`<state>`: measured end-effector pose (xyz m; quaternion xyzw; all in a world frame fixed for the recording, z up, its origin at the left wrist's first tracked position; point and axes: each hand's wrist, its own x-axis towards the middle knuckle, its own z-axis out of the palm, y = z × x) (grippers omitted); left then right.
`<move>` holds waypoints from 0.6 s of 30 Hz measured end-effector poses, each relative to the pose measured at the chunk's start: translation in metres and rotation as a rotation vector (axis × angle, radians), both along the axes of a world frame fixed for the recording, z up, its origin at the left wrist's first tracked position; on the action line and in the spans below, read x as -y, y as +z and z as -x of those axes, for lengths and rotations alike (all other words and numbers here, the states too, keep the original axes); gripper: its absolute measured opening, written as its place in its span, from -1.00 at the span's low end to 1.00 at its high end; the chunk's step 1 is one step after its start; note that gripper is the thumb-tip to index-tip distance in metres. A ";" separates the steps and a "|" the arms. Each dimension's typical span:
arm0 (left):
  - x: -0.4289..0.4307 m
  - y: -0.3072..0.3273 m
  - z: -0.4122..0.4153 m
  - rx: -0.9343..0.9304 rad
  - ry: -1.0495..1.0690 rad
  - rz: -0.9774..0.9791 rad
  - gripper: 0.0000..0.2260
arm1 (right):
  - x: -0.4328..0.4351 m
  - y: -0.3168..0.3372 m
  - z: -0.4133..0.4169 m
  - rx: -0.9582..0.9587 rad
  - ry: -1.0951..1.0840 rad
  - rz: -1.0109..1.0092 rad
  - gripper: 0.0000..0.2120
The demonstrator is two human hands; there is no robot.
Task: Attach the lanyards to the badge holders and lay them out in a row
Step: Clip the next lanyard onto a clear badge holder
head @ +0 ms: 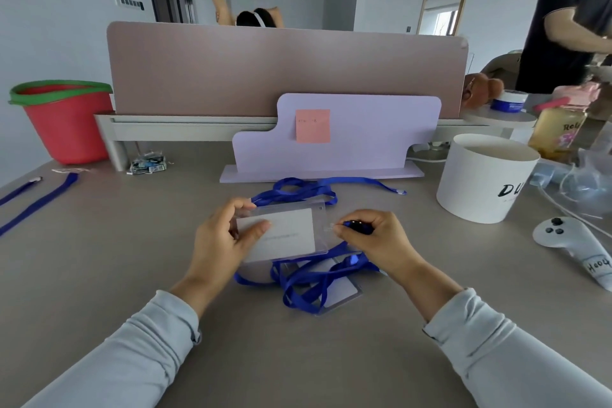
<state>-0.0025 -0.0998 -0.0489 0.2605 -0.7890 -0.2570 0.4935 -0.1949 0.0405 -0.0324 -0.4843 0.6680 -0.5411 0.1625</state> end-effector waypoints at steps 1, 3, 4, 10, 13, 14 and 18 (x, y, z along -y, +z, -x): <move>0.000 -0.001 -0.001 0.016 0.005 0.038 -0.76 | 0.000 -0.001 -0.001 -0.018 -0.018 0.021 -0.80; -0.001 -0.001 -0.003 0.048 0.001 0.109 -0.74 | 0.001 -0.003 -0.003 -0.041 -0.055 0.079 -0.79; -0.001 -0.001 -0.003 0.067 -0.011 0.155 -0.72 | 0.001 -0.002 -0.005 -0.036 -0.074 0.113 -0.80; 0.005 -0.004 -0.004 0.052 -0.023 0.228 -0.71 | -0.004 0.005 -0.007 0.003 0.000 0.073 -0.83; 0.009 -0.005 -0.005 0.059 -0.003 0.233 -0.74 | -0.004 0.006 -0.007 -0.026 0.088 -0.039 -0.82; 0.010 -0.006 -0.005 0.057 0.008 0.232 -0.75 | -0.004 0.005 -0.007 -0.030 0.109 -0.058 -0.81; 0.007 -0.005 -0.006 0.072 0.051 0.365 -0.74 | -0.004 0.004 -0.007 0.005 0.048 0.025 -0.81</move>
